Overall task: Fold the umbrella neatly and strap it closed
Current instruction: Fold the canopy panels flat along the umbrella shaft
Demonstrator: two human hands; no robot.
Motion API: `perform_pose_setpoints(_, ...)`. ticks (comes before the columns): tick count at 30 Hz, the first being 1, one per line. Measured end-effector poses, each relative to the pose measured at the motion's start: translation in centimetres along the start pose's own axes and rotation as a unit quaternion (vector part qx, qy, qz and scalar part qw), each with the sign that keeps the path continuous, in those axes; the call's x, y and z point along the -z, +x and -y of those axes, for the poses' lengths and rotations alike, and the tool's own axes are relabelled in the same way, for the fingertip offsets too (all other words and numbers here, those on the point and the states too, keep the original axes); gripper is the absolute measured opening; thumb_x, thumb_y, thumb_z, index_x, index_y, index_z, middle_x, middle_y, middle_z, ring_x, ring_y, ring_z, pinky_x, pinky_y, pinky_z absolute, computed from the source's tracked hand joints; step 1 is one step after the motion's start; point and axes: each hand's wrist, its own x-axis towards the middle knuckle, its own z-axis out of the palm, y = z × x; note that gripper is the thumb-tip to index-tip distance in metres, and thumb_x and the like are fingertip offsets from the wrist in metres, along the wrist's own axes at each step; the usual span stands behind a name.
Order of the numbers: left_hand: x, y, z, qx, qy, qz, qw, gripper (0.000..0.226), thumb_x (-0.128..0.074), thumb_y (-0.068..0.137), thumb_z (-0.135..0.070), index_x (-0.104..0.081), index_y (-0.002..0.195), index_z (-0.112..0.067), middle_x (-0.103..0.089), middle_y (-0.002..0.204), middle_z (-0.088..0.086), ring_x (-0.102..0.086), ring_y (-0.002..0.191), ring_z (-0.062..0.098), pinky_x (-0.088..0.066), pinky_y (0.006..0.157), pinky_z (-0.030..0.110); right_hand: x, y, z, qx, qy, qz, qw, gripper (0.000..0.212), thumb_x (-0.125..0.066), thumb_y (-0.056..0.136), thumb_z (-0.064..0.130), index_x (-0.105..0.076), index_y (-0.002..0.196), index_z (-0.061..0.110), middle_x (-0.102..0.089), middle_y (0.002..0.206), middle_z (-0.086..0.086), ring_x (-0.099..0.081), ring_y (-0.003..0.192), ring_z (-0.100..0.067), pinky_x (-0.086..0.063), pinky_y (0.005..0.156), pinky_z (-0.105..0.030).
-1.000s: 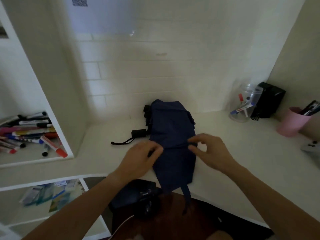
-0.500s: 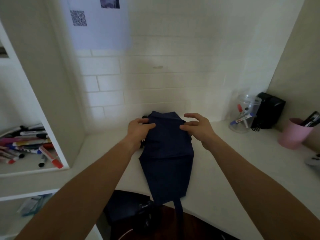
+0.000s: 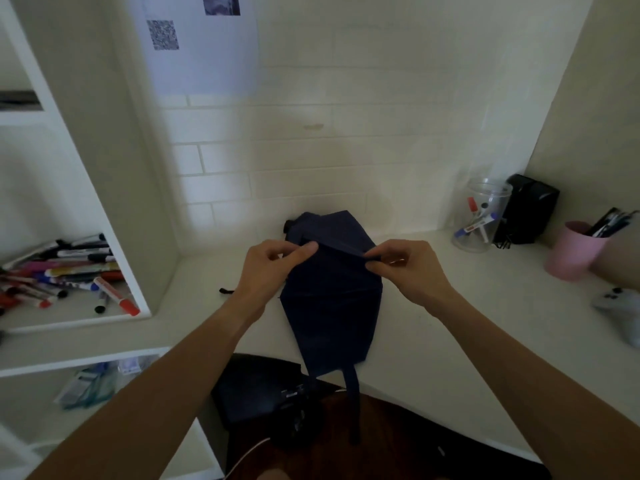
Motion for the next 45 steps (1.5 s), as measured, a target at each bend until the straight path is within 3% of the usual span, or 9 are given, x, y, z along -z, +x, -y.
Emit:
perform_pose_setpoints(4,1.0,-3.4,1.5,0.029,0.010,0.019,0.999,0.037,-0.080,0.074,-0.047,-0.078,0.082,-0.011,-0.070,0.103,0.006,-0.067,0.093,0.013,-0.050,0.075,0.014,-0.6,-3.2,-0.9,0.032,-0.057,0.005,0.998,0.015,-0.080,0.080,0.015,-0.080,0.091,0.024,-0.074,0.090,0.011,-0.068,0.082,-0.006,-0.054,0.079,-0.021)
perform_pose_setpoints(12,1.5,-8.0,5.5,0.081,0.153,0.043,0.984,0.024,-0.083,0.080,-0.030,-0.076,0.059,-0.020,-0.070,0.078,-0.005,-0.066,0.076,0.009,-0.055,0.077,0.030,-2.4,-8.9,-3.6,0.082,-0.158,0.032,0.984,0.020,-0.082,0.076,0.011,-0.078,0.089,0.026,-0.066,0.087,0.011,-0.061,0.082,0.000,-0.045,0.075,-0.009)
perform_pose_setpoints(22,1.1,-8.4,7.1,-0.039,0.388,0.058,0.919,0.033,-0.079,0.075,-0.049,-0.070,0.061,-0.021,-0.061,0.077,-0.009,-0.060,0.078,0.009,-0.055,0.078,0.037,-2.8,-10.9,-5.1,0.081,-0.213,0.078,0.971,0.012,-0.078,0.081,0.020,-0.076,0.088,0.030,-0.065,0.087,0.014,-0.059,0.084,-0.004,-0.051,0.078,-0.026)
perform_pose_setpoints(25,0.4,-6.9,6.6,-0.233,0.434,-0.019,0.870,0.030,-0.070,0.085,-0.049,-0.060,0.077,-0.022,-0.055,0.092,-0.003,-0.053,0.089,0.016,-0.048,0.080,0.033,-2.9,-10.7,-5.0,0.078,-0.221,0.102,0.967,0.011,-0.076,0.083,0.021,-0.076,0.087,0.030,-0.065,0.088,0.013,-0.057,0.086,-0.005,-0.047,0.079,-0.023)
perform_pose_setpoints(28,-1.0,-5.3,7.1,-0.351,0.490,0.138,0.786,0.035,-0.051,0.099,-0.045,-0.064,0.123,-0.024,-0.054,0.134,0.003,-0.050,0.123,0.023,-0.044,0.104,0.040,-2.9,-10.2,-5.1,0.073,-0.228,0.124,0.963,0.010,-0.075,0.082,0.021,-0.076,0.086,0.030,-0.063,0.091,0.011,-0.057,0.088,-0.008,-0.050,0.080,-0.028)
perform_pose_setpoints(31,-1.6,-5.0,9.6,-0.306,0.573,0.254,0.716,0.054,-0.026,0.103,-0.055,-0.041,0.150,-0.034,-0.032,0.162,0.003,-0.029,0.148,0.024,-0.024,0.122,0.045,-2.2,-9.6,-5.2,0.052,-0.229,0.158,0.959,0.009,-0.075,0.081,0.027,-0.074,0.088,0.032,-0.056,0.099,0.012,-0.054,0.095,-0.008,-0.050,0.086,-0.030)
perform_pose_setpoints(35,-1.5,-5.1,10.7,-0.278,0.588,0.267,0.711,0.055,-0.015,0.104,-0.056,-0.027,0.155,-0.039,-0.017,0.168,0.000,-0.015,0.154,0.021,-0.019,0.124,0.045,-3.2,-7.9,-3.9,0.115,-0.200,0.129,0.964,0.027,-0.061,0.094,0.029,-0.064,0.121,0.032,-0.053,0.130,0.014,-0.047,0.121,-0.003,-0.038,0.102,-0.019)
perform_pose_setpoints(41,-0.1,-5.6,11.8,-0.239,0.582,0.250,0.736,0.056,-0.012,0.100,-0.069,-0.005,0.153,-0.055,-0.001,0.169,0.003,-0.002,0.156,0.022,-0.011,0.126,0.042,-4.9,-7.2,-6.9,0.062,-0.385,0.313,0.866,0.063,-0.018,0.101,0.060,0.002,0.157,0.038,0.011,0.165,0.013,0.013,0.150,-0.004,-0.002,0.125,-0.038)
perform_pose_setpoints(45,1.6,-5.9,12.7,-0.229,0.578,0.249,0.743,0.064,-0.014,0.095,-0.076,0.004,0.153,-0.054,0.004,0.169,0.000,0.003,0.156,0.019,-0.006,0.126,0.041,-3.7,-7.1,-6.9,0.049,-0.344,0.338,0.874,0.064,-0.025,0.098,0.065,-0.011,0.156,0.041,-0.001,0.165,0.016,0.002,0.151,-0.003,0.000,0.121,-0.026)
